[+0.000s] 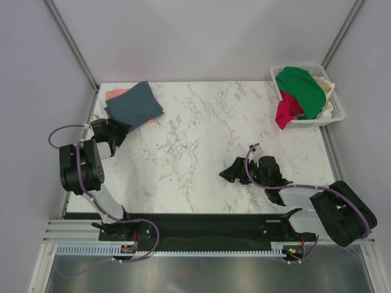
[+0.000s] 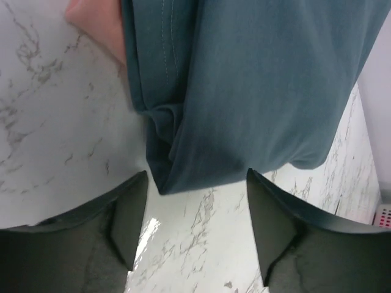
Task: Fold and stack the t-shirts
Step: Neatly place the folded tshirt to the corner
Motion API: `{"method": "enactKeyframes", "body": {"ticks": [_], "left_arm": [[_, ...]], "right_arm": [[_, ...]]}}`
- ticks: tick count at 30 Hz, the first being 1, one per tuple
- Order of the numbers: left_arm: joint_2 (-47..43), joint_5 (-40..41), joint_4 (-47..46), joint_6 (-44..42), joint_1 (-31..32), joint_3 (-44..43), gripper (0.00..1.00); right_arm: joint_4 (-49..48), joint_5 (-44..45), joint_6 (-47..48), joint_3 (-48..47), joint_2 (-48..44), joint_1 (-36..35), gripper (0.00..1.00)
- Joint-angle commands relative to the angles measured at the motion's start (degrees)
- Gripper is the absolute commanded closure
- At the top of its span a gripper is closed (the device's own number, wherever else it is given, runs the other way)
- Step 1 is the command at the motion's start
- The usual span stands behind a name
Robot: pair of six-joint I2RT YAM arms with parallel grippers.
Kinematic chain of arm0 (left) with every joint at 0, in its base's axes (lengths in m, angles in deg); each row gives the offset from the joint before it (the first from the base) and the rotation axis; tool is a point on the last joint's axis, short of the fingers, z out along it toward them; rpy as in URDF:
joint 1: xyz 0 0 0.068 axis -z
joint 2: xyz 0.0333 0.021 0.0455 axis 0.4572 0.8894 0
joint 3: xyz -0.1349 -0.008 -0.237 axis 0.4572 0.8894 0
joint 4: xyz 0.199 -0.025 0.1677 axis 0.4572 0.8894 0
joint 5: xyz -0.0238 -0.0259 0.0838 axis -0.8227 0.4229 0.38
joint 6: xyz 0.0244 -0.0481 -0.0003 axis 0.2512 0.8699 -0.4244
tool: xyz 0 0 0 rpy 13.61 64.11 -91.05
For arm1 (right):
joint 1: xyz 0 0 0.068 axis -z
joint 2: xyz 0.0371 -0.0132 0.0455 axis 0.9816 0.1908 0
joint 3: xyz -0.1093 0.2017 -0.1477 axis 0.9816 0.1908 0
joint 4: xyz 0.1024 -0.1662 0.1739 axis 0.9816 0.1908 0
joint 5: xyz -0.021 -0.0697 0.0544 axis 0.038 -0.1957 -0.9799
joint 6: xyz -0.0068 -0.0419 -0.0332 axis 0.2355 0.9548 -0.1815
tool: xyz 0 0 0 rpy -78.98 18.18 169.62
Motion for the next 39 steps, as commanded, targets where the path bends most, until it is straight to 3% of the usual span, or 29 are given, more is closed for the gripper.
{"method": "enactKeyframes", "body": {"ticks": [1,4,7,8,10,16,22,24,25,29,31,33,39], "left_arm": [[3.44,0.88,-4.53,2.06,-0.27,-3.66,0.34],[5.72,0.1,-5.06,1.79,-0.27,-6.74,0.49],[7.31,-2.71,-3.92,1.35,-0.35,-10.52,0.68],[7.14,-3.42,-3.92,1.27,-0.27,-11.22,0.8],[5.65,-5.61,-2.43,-0.22,-0.35,-13.86,0.9],[3.0,-8.09,13.97,-10.32,-0.53,-28.88,0.95],[4.84,-16.14,18.58,-14.37,-6.05,-36.8,0.92],[7.3,-19.05,20.42,-17.18,-7.12,-38.64,0.88],[8.27,-19.59,20.78,-18.24,-7.99,-38.82,0.8],[13.1,-22.06,20.61,-17.46,-10.63,-36.2,0.65],[14.34,-23.11,18.5,-16.4,-11.25,-33.82,0.46],[14.17,-23.38,18.06,-15.44,-11.25,-33.29,0.01],[7.15,-23.12,17.53,-12.97,-10.9,-33.64,0.0]], "right_arm": [[5.22,-0.2,0.72,-0.09,2.26,-0.07,0.02],[5.58,-0.38,0.89,-0.53,2.53,-0.07,0.02],[5.84,0.06,0.9,-0.27,1.83,-0.07,0.02],[6.01,0.24,0.81,-0.18,1.65,-0.07,0.02],[6.1,0.41,0.98,-0.18,1.48,-0.07,0.02],[6.01,0.15,0.9,-0.26,1.65,-0.07,0.02],[5.58,0.24,0.63,0.18,1.04,-0.07,0.02],[5.58,0.24,0.63,0.26,0.95,-0.07,0.02],[5.49,0.24,0.63,0.26,1.12,-0.07,0.02],[5.05,-0.03,0.63,0.18,1.56,-0.07,0.02],[5.05,-0.11,0.63,0.26,1.65,0.02,0.02],[5.05,-0.03,0.54,0.26,1.56,-0.07,0.02],[4.87,-0.2,0.63,0.17,1.92,-0.07,0.02]]}}
